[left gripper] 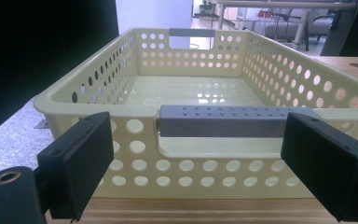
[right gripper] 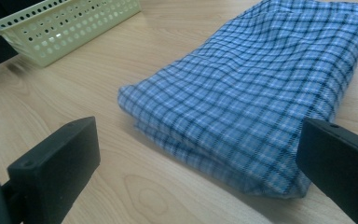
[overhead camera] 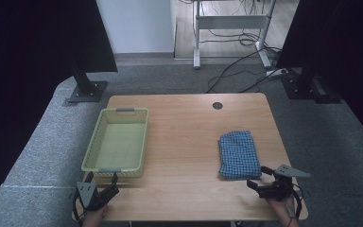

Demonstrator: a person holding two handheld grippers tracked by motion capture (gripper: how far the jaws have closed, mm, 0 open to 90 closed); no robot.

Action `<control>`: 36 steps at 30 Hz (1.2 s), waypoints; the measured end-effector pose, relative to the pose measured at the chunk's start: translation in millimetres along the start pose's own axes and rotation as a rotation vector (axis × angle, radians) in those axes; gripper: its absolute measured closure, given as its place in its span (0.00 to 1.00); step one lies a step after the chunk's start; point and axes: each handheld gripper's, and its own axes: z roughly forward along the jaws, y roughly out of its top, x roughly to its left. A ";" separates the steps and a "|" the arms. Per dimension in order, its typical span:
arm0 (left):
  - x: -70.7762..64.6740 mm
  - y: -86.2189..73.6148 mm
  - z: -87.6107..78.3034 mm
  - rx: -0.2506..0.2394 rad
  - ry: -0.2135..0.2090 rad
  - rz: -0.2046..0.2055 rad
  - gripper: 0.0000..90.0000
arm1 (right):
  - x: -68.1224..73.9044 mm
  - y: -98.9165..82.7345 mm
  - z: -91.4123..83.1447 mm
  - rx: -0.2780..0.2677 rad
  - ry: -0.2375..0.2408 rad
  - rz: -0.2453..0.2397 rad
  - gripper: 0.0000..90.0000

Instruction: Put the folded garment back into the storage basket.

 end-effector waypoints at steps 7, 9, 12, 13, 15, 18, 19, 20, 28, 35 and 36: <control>-1.1 -0.1 -0.4 -0.001 -0.005 0.012 0.10 | -0.7 -0.1 0.4 0.017 0.025 0.002 0.00; -0.5 0.0 -0.2 0.001 -0.005 0.005 0.10 | 0.6 -0.2 1.7 0.031 0.025 -0.013 0.00; -0.7 0.0 -0.2 0.001 -0.005 0.008 0.10 | 1.2 -0.1 2.6 0.041 0.028 -0.021 0.00; -0.8 -0.1 -0.2 0.001 -0.005 0.009 0.10 | 1.2 -0.1 2.7 0.043 0.028 -0.023 0.00; -1.1 -0.1 -0.3 0.000 -0.006 0.013 0.10 | 1.4 -0.1 2.8 0.045 0.031 -0.024 0.00; -1.1 -0.1 -0.4 0.000 -0.006 0.013 0.10 | 1.8 -0.2 3.0 0.048 0.031 -0.027 0.00; -0.9 -0.1 -0.3 0.000 -0.006 0.011 0.10 | 1.8 -0.2 3.1 0.050 0.032 -0.027 0.00; -0.8 -0.1 -0.3 0.000 -0.005 0.010 0.10 | 1.9 -0.1 3.1 0.051 0.034 -0.028 0.00; -1.2 -0.2 -0.5 -0.002 -0.005 0.014 0.10 | 4.5 0.0 4.7 0.069 0.033 -0.045 0.01; -1.9 -0.3 -0.7 -0.005 -0.005 0.019 0.10 | 6.4 1.6 4.5 0.072 0.053 -0.058 0.01; -1.6 -0.1 -0.4 -0.001 -0.005 0.019 0.10 | 8.1 2.9 4.2 0.069 0.057 -0.061 0.01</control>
